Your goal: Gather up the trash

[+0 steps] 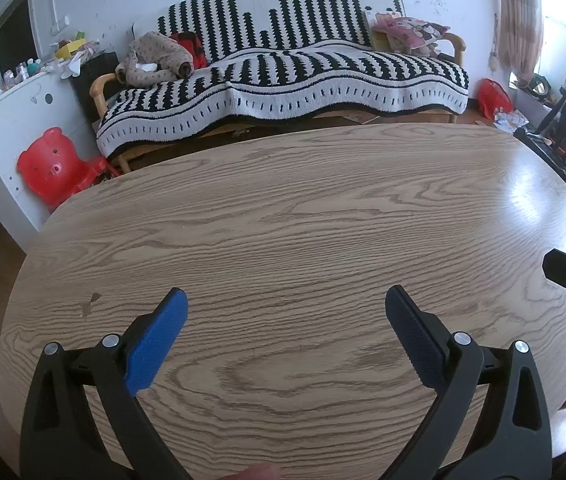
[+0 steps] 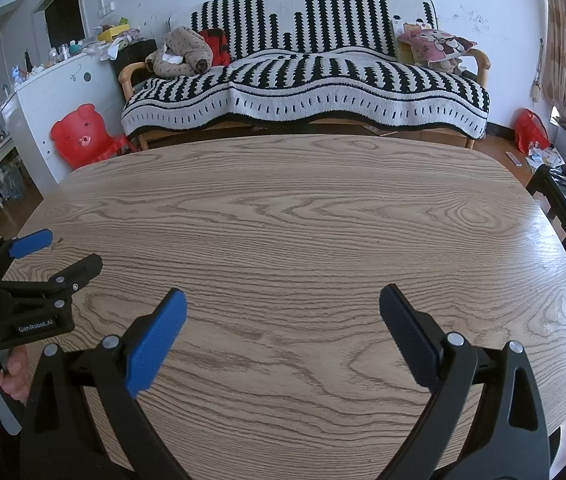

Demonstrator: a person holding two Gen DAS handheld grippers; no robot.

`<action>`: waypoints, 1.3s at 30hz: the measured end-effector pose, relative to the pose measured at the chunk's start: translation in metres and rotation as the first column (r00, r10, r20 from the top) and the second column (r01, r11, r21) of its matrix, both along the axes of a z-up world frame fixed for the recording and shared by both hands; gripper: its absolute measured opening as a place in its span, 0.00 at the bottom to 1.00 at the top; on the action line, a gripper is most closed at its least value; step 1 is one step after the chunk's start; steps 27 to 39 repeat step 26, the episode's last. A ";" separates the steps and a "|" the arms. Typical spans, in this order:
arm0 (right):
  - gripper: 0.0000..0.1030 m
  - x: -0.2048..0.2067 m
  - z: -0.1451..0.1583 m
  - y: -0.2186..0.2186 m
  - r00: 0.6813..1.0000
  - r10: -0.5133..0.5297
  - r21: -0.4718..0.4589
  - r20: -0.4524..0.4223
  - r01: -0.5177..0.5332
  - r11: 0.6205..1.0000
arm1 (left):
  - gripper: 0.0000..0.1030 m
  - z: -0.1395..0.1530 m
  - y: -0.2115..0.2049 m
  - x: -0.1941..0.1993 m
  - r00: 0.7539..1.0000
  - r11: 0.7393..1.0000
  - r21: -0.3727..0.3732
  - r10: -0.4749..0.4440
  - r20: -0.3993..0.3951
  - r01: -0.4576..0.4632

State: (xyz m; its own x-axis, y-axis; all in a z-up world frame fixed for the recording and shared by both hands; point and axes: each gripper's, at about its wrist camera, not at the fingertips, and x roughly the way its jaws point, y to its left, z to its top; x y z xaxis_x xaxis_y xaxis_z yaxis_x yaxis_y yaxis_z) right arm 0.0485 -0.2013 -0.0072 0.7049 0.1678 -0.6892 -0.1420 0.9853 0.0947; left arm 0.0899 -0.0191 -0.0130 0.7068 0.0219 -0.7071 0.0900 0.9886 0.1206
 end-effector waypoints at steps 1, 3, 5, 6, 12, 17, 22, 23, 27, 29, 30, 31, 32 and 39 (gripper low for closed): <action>0.91 0.000 0.000 0.000 1.000 -0.001 0.000 0.001 0.001 1.000 | 0.93 0.000 0.000 0.000 1.000 1.000 0.001 0.001 0.001 -0.001; 0.91 0.000 0.000 0.000 1.000 -0.001 0.000 0.000 0.001 1.000 | 0.93 0.000 0.000 -0.001 1.000 1.000 0.001 0.001 0.004 -0.001; 0.91 0.000 0.000 0.000 1.000 -0.003 0.001 0.000 0.003 1.000 | 0.93 0.001 0.000 0.000 1.000 1.000 0.001 -0.001 0.008 0.001; 0.91 0.000 0.000 0.000 1.000 -0.003 0.002 -0.001 0.003 1.000 | 0.93 0.001 -0.001 -0.002 1.000 1.000 0.004 0.000 0.013 0.000; 0.91 0.000 0.000 0.000 1.000 0.000 0.000 0.000 0.000 1.000 | 0.93 0.005 0.000 -0.003 1.000 1.000 0.009 -0.007 0.026 0.007; 0.91 0.000 0.000 0.000 1.000 -0.001 0.001 0.000 0.001 1.000 | 0.93 0.005 -0.001 -0.004 1.000 1.000 0.012 -0.009 0.023 0.009; 0.91 -0.001 0.000 -0.001 1.000 0.000 0.002 -0.001 0.000 1.000 | 0.93 0.005 0.003 0.002 1.000 1.000 -0.010 0.002 -0.006 -0.002; 0.91 -0.001 0.000 -0.001 1.000 0.000 0.001 -0.001 0.000 1.000 | 0.93 0.004 0.003 0.002 1.000 1.000 -0.014 0.003 -0.009 -0.003; 0.91 -0.001 0.000 -0.001 1.000 -0.001 0.002 -0.001 0.001 1.000 | 0.93 0.005 0.004 0.002 1.000 1.000 -0.015 0.004 -0.008 -0.004; 0.91 -0.001 0.000 -0.001 1.000 -0.001 0.002 -0.001 0.001 1.000 | 0.93 0.005 0.004 0.002 1.000 1.000 -0.015 0.004 -0.008 -0.004; 0.91 -0.001 0.000 -0.001 1.000 -0.001 0.002 -0.001 0.001 1.000 | 0.93 0.005 0.004 0.002 1.000 1.000 -0.015 0.004 -0.008 -0.004; 0.91 -0.001 0.000 -0.001 1.000 -0.001 0.002 -0.001 0.001 1.000 | 0.93 0.005 0.004 0.002 1.000 1.000 -0.015 0.004 -0.008 -0.004; 0.91 -0.001 0.000 -0.001 1.000 -0.001 0.002 -0.001 0.001 1.000 | 0.93 0.005 0.004 0.002 1.000 1.000 -0.015 0.004 -0.008 -0.004; 0.91 -0.001 0.000 -0.001 1.000 -0.001 0.002 -0.001 0.001 1.000 | 0.93 0.005 0.004 0.002 1.000 1.000 -0.015 0.004 -0.008 -0.004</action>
